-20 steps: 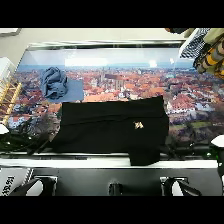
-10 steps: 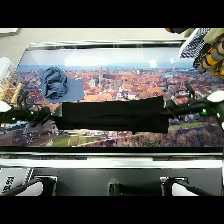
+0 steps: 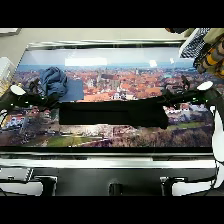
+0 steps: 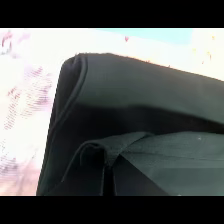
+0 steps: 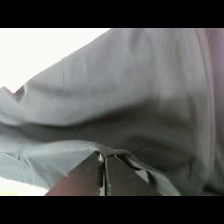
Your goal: Fold the clothes and pants, and hang the long-sleeved shirts on hangers.
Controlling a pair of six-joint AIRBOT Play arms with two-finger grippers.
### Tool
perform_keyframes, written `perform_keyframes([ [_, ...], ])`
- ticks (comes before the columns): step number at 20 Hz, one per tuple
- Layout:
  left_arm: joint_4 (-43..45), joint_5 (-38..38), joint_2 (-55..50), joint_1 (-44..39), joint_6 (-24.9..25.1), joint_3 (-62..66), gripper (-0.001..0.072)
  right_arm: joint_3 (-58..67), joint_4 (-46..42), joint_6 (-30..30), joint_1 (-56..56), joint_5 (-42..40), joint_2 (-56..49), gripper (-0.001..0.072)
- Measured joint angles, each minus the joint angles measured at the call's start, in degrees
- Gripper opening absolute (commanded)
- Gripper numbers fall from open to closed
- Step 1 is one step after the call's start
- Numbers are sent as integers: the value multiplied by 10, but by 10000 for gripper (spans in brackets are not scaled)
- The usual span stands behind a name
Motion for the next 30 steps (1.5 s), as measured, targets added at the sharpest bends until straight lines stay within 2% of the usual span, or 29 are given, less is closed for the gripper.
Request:
perform_keyframes([
  [4,0,3,-43,-17,2,33,15,15,10,0,0,-31,-31,30],
  [5,0,3,-52,-20,2,37,27,17,12,1,0,-36,-38,98],
  [6,0,3,-58,-22,2,39,143,19,12,2,0,-41,-45,219],
  [7,1,3,-63,-24,1,42,359,20,12,2,0,-44,-51,322],
  [8,1,3,-67,-25,0,45,472,23,14,2,0,-43,-54,500],
  [9,1,2,-69,-25,0,49,476,31,14,2,-2,-35,-57,599],
  [11,2,-13,-71,-22,0,65,476,60,1,8,-16,1,-60,608],
  [13,10,-35,-69,-16,0,87,476,92,-24,18,-42,33,-61,661],
  [16,35,-76,-56,-12,0,115,476,116,-41,26,-82,69,-68,678],
  [22,58,-102,-29,-10,0,131,475,128,-28,-15,-103,134,-121,680],
  [30,64,-108,-23,-11,-1,134,475,129,3,-40,-78,151,-173,673],
])
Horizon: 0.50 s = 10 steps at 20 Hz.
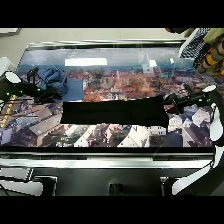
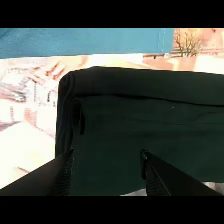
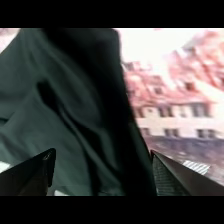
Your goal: Fold the clothes and pants, and hang the long-sleeved shirts on hangers.
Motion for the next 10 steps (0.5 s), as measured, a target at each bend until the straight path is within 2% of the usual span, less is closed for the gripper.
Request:
perform_keyframes([
  [2,0,0,0,0,-2,0,475,0,3,-6,14,1,-5,638],
  [3,0,0,0,0,-3,0,475,0,3,-8,23,-1,-7,568],
  [4,0,0,0,0,-4,0,475,0,1,-10,32,-5,-8,438],
  [6,0,1,0,0,-5,0,471,-1,-11,-12,48,-14,-11,77],
  [7,-1,2,0,0,-6,0,398,-1,-17,-14,54,-18,-11,30],
  [8,-4,2,0,0,-7,0,276,-1,-17,-14,58,-19,-9,29],
  [9,-10,3,0,0,-8,0,195,-1,-16,-14,61,-17,-4,28],
  [10,-18,3,0,-1,-10,0,60,0,-18,-10,63,-17,4,28],
])
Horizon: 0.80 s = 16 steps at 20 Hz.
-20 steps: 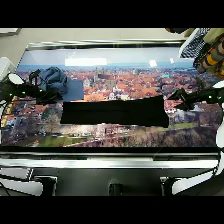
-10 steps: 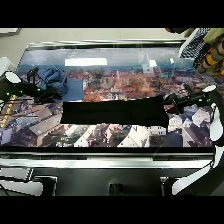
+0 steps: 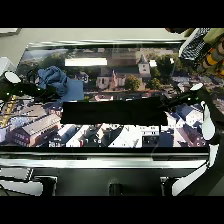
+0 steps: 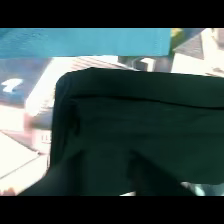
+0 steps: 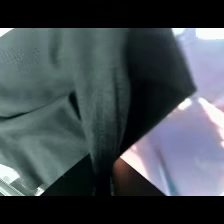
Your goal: Fold the clothes and pants, and hang the long-sleeved shirts on hangers.
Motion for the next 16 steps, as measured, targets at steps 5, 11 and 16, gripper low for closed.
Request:
perform_keyframes([
  [5,-61,26,-19,-38,-22,0,15,22,-70,63,4,33,75,28],
  [11,-196,115,-90,-178,-34,0,14,64,-151,124,5,95,171,28],
  [16,-325,208,-160,-315,-35,30,13,125,-175,169,5,145,212,28],
])
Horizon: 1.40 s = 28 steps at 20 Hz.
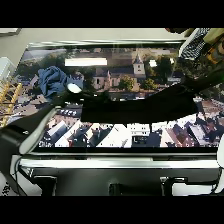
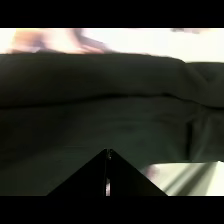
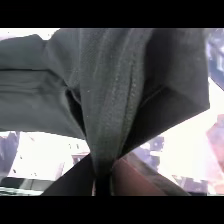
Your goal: Fold the clothes and pants, and hang the long-sleeved shirts on hangers.
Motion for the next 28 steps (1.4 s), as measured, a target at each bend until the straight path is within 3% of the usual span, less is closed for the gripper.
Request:
perform_keyframes([
  [4,-57,29,-72,-86,-20,84,14,44,-5,33,0,22,14,28],
  [8,-77,41,-157,-148,-78,200,13,60,1,54,0,31,20,29],
  [13,-85,63,-216,-190,-139,273,13,65,17,62,0,31,22,29],
  [16,-87,58,-223,-193,-145,285,13,66,21,67,0,26,22,28],
  [21,-33,-43,-193,-141,-138,290,12,66,55,91,6,5,22,28],
  [28,202,-245,-29,9,-140,291,15,66,67,155,129,-44,19,28],
])
